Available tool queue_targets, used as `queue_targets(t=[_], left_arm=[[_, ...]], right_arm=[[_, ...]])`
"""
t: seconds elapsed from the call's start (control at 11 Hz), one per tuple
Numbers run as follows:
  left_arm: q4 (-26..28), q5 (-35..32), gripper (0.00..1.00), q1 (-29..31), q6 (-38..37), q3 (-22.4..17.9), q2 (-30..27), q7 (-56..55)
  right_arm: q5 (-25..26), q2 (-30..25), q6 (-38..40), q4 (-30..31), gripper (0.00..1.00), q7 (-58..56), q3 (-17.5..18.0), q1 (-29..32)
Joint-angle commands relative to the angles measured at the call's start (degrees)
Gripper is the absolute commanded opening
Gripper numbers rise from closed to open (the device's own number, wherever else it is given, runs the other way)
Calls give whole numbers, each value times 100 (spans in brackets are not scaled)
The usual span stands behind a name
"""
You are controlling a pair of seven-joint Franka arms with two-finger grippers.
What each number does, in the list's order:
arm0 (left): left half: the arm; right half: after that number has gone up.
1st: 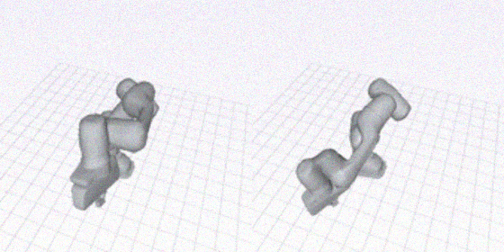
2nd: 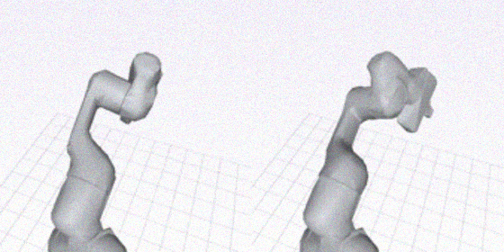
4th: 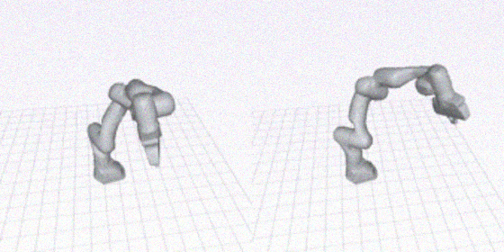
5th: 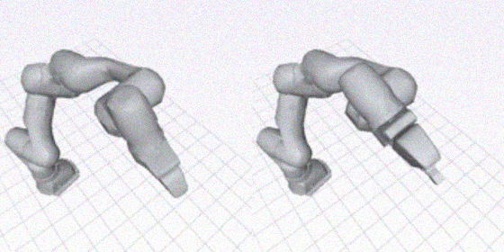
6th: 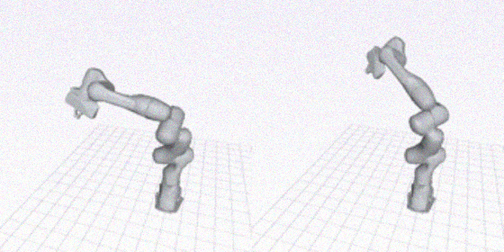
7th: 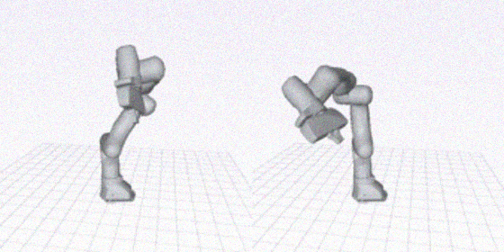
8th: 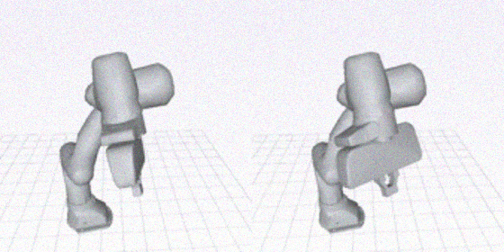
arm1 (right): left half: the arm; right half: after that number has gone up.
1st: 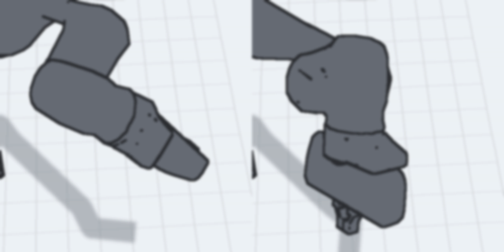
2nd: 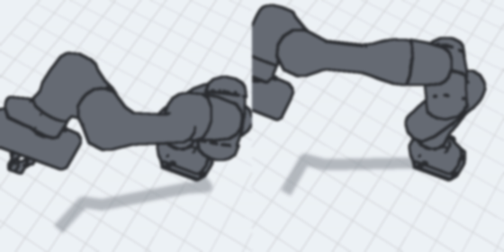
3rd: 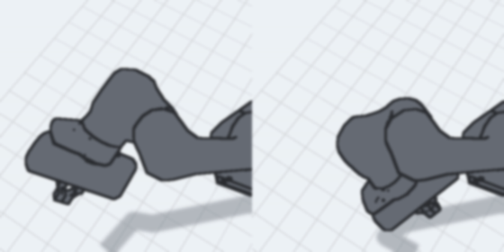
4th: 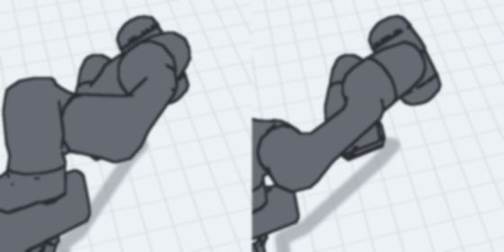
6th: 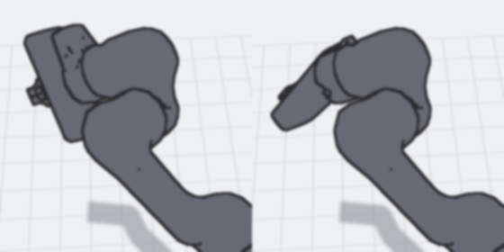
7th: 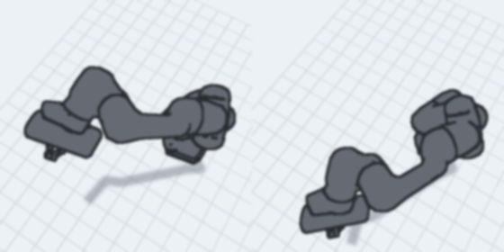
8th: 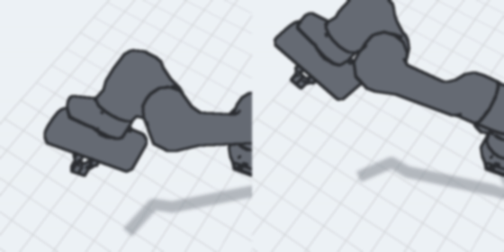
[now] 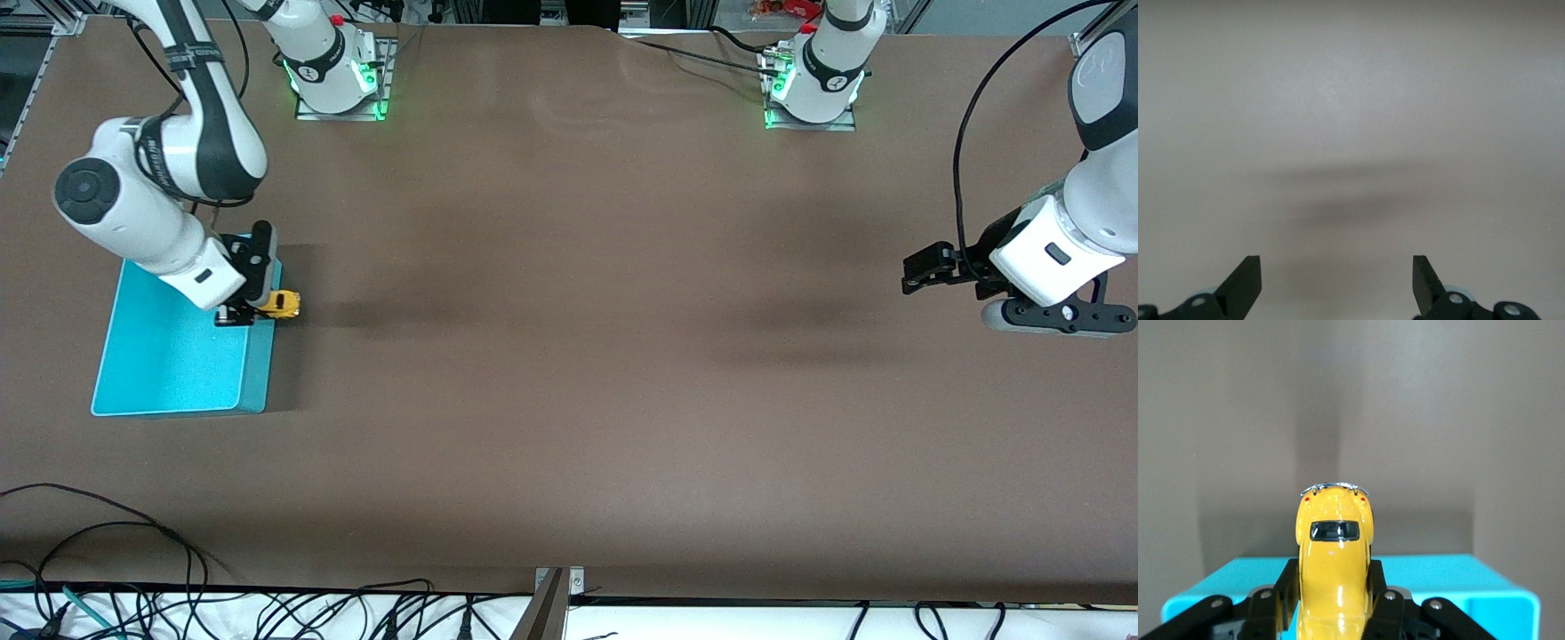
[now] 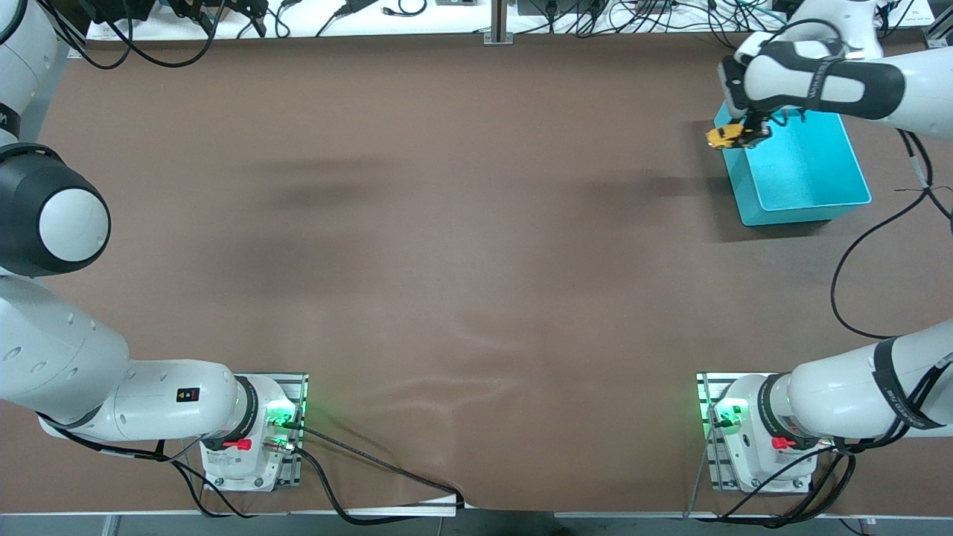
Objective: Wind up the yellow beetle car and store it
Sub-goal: 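Lift the car with the right gripper and carry it into the box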
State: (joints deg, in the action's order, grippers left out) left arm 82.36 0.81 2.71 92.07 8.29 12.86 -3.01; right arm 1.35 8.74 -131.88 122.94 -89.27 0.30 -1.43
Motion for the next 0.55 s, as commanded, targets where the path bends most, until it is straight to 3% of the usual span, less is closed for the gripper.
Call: queue_targets(t=[0.0, 0.45], left_arm=[[-35, -54, 100, 19, -102, 23, -65, 116], [-35, -54, 100, 19, -102, 32, -73, 116]], right_arm=[[32, -214, 277, 37, 0, -974, -259, 229], [41, 109, 347, 55, 0, -2014, -294, 994]])
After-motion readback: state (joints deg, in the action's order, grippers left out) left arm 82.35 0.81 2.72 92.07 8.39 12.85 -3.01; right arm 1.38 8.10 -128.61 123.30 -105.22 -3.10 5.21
